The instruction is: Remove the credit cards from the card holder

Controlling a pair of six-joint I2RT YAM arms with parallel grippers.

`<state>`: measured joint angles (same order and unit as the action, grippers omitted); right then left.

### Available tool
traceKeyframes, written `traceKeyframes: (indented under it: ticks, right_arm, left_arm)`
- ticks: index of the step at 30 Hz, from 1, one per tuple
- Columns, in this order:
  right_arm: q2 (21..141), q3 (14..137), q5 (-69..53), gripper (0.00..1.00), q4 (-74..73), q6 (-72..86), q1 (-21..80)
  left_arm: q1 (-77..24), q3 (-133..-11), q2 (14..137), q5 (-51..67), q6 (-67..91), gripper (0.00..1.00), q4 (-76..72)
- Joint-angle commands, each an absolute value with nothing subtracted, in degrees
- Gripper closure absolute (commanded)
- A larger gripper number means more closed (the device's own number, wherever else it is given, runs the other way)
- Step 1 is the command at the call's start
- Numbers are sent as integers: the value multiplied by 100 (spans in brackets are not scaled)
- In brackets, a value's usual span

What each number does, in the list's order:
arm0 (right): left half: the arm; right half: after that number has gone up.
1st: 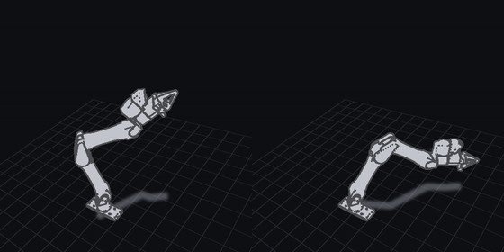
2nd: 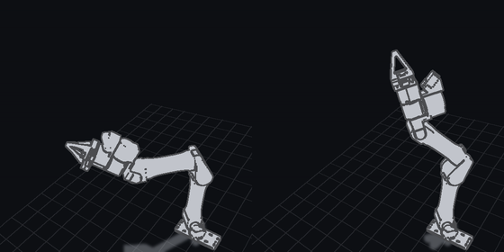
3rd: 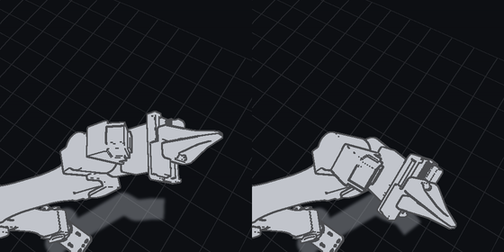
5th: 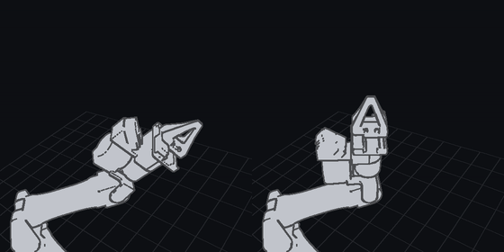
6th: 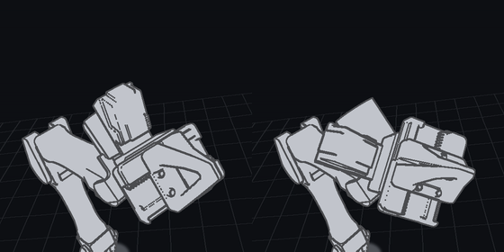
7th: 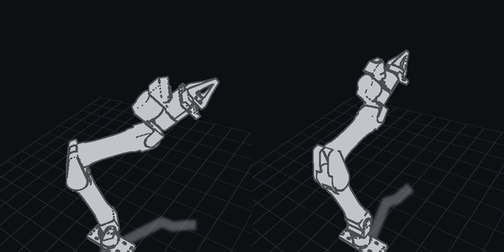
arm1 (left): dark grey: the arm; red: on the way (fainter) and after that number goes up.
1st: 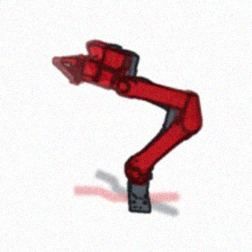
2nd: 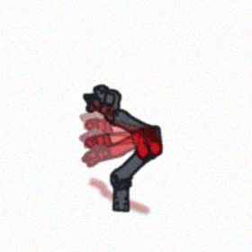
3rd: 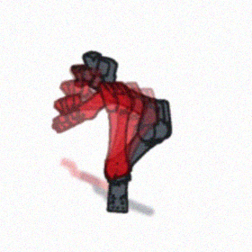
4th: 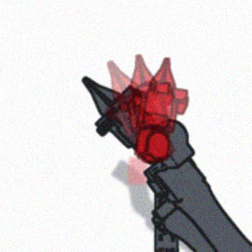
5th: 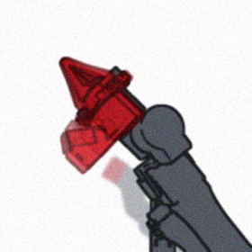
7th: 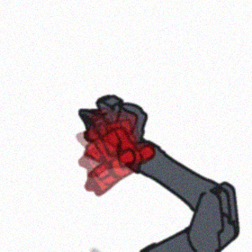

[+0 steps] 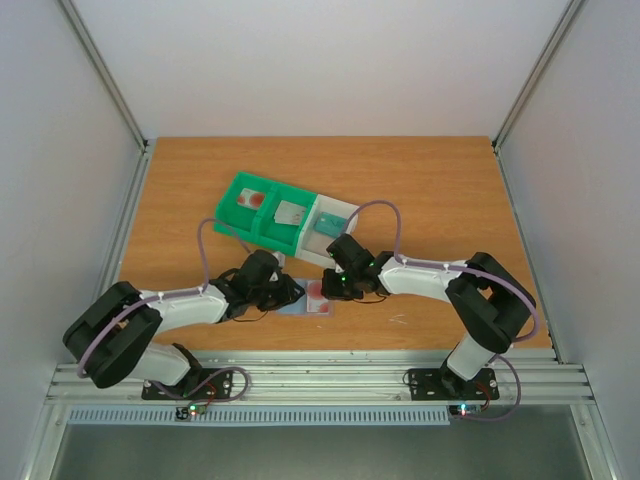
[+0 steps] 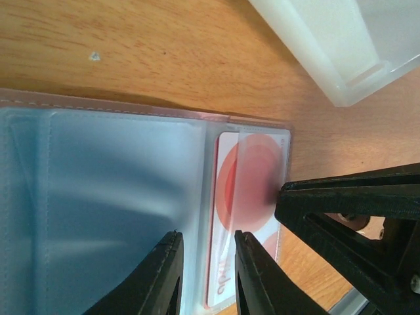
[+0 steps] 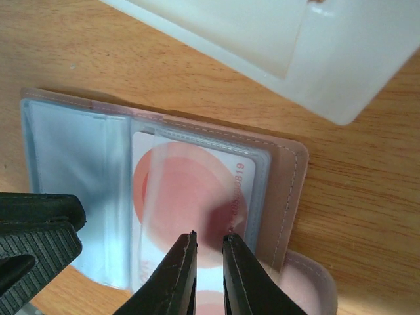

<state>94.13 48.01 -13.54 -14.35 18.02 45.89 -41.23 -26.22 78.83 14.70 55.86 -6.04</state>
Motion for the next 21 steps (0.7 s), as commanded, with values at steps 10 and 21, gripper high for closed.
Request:
traceKeyframes:
  ticks: [10, 21]
  right_arm:
    - [9661, 4749, -1323, 85, -1161, 1914, 4570]
    - [9273, 4896, -1145, 84, -1520, 1848, 4570]
  left_arm:
    - [-4143, -2499, 8194, 1698, 5551, 73, -1312]
    - [-4141, -2520, 8074, 1727, 5675, 73, -1234]
